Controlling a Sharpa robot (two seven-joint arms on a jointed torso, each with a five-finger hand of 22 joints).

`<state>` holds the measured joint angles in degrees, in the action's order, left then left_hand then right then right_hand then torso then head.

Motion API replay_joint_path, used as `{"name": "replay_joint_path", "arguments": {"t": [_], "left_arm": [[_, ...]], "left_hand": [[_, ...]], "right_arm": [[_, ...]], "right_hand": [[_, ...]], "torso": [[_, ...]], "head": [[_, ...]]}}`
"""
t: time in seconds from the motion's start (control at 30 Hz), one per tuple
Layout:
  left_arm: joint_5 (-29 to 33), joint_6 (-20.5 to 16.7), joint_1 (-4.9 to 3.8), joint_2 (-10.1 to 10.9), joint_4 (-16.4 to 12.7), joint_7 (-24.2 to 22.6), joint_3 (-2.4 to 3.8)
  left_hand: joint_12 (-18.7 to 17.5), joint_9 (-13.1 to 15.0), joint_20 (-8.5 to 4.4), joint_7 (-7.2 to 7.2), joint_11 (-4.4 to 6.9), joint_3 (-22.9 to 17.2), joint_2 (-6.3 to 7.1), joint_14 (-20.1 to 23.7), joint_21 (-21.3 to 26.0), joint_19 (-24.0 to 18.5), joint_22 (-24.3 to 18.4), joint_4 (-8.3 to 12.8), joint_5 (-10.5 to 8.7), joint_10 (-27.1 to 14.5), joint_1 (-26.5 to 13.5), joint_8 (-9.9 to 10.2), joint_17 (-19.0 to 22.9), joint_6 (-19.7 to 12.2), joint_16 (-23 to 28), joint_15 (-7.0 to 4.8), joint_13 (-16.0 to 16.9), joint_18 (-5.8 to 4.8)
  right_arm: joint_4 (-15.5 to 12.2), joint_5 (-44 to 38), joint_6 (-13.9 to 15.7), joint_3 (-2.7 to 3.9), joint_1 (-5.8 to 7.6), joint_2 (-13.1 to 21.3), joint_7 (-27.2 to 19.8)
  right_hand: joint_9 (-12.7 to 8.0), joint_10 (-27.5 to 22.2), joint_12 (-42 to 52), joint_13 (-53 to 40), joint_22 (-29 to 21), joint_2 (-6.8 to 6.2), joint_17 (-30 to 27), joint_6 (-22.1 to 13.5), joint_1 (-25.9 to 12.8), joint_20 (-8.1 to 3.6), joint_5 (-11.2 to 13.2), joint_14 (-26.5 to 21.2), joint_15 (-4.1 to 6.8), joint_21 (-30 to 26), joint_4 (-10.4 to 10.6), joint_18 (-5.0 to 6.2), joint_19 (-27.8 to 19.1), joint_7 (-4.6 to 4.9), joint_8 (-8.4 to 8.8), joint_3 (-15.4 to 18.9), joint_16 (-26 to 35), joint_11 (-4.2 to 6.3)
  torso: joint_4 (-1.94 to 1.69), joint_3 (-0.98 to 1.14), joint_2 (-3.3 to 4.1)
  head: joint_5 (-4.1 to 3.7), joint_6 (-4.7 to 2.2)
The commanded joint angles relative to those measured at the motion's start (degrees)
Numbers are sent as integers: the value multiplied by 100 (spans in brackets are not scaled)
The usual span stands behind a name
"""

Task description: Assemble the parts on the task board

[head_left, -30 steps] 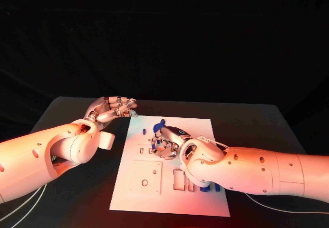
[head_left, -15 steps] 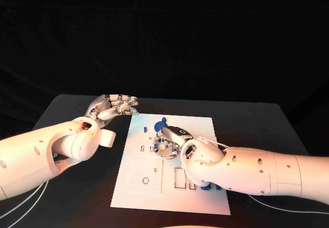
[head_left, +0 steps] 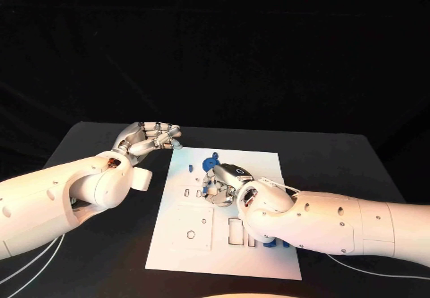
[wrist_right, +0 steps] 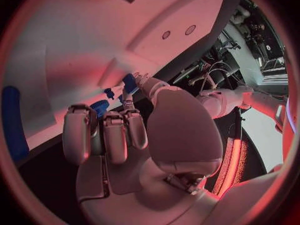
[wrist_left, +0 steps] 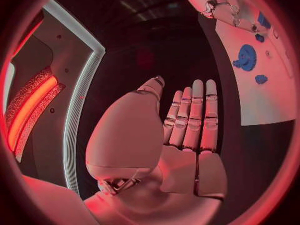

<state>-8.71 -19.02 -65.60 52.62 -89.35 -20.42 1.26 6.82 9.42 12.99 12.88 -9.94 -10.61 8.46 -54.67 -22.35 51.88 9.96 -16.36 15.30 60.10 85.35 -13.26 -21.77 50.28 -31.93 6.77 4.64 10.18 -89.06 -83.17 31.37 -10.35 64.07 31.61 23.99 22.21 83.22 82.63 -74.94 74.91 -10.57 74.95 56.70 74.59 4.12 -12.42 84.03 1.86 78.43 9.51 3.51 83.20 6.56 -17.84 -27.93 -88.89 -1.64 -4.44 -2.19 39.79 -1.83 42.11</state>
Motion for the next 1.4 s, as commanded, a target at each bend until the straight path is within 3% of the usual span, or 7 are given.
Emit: {"name": "replay_joint_path", "arguments": {"t": [0.03,0.63,0.83,0.87,1.0,1.27,1.4], "left_arm": [[-19,98,-7,-13,-5,-28,5],[-20,105,-6,-7,-1,-21,5],[-20,108,-6,-5,0,-13,5],[-20,108,-6,-5,0,-11,5],[-20,121,-6,-3,2,4,5],[-23,148,-6,-1,8,33,5],[-25,153,-6,-1,10,42,5]], "left_hand": [[-11,6,1,52,6,-36,5,49,-19,-20,9,-13,-14,-32,14,-38,-6,-16,-19,-6,5,19],[-11,6,1,52,6,-36,5,49,-19,-20,9,-13,-14,-32,14,-38,-6,-16,-19,-6,5,19],[-11,6,1,52,6,-36,5,49,-19,-20,9,-13,-14,-32,14,-38,-6,-16,-19,-6,5,19],[-11,6,1,52,6,-36,5,49,-19,-20,9,-13,-14,-32,14,-38,-6,-16,-19,-6,5,19],[-9,11,3,53,5,-38,5,58,-24,-27,10,-13,-14,-33,7,-43,-10,-20,-26,-4,8,20],[-10,11,3,54,5,-38,4,59,-25,-29,10,-15,-14,-33,5,-43,-11,-21,-27,-4,9,20],[-10,11,3,54,5,-38,4,59,-25,-29,10,-15,-14,-33,5,-43,-11,-21,-27,-4,9,20]], "right_arm": [[-10,-85,-104,-10,-22,-6,34],[-31,-85,-152,-11,-30,17,12],[-27,-69,-137,-11,-30,17,-18],[-27,-67,-135,-11,-29,18,-23],[-24,-57,-120,-11,-29,22,-43],[-23,-53,-91,-12,-29,30,-68],[-29,-50,-82,-12,-29,32,-86]], "right_hand": [[148,46,10,-548,591,-41,1162,60,-63,-8,-9,523,33,13,37,-52,20,-45,-16,20,-7,5],[136,3,-45,-491,551,-171,1124,20,-123,-9,-12,514,29,-47,51,-38,-10,-32,-8,59,6,-3],[107,-38,-90,-447,520,-239,1099,-71,-150,2,-18,508,9,-96,68,-29,-36,5,38,77,15,-31],[64,-130,-186,-338,482,-304,1083,-220,-184,25,-21,504,-26,-152,94,-19,-66,65,122,108,21,-80],[16,-242,-292,-224,450,-403,1053,-355,-222,76,-21,497,-84,-209,147,-8,-95,128,198,195,32,-142],[-6,-334,-383,-121,394,-457,1004,-407,-240,102,-19,486,-107,-293,188,12,-139,148,225,269,50,-165],[-27,-430,-480,-16,348,-509,964,-459,-262,130,-10,475,-125,-374,271,29,-178,161,239,543,66,-182]], "torso": [[2,0,-4],[1,-4,-6],[6,-3,-6],[7,-3,-6],[9,-4,-7],[3,-2,-3],[4,-1,-5]], "head": [[6,9],[13,13],[20,18],[20,18],[19,19],[16,16],[17,15]]}}
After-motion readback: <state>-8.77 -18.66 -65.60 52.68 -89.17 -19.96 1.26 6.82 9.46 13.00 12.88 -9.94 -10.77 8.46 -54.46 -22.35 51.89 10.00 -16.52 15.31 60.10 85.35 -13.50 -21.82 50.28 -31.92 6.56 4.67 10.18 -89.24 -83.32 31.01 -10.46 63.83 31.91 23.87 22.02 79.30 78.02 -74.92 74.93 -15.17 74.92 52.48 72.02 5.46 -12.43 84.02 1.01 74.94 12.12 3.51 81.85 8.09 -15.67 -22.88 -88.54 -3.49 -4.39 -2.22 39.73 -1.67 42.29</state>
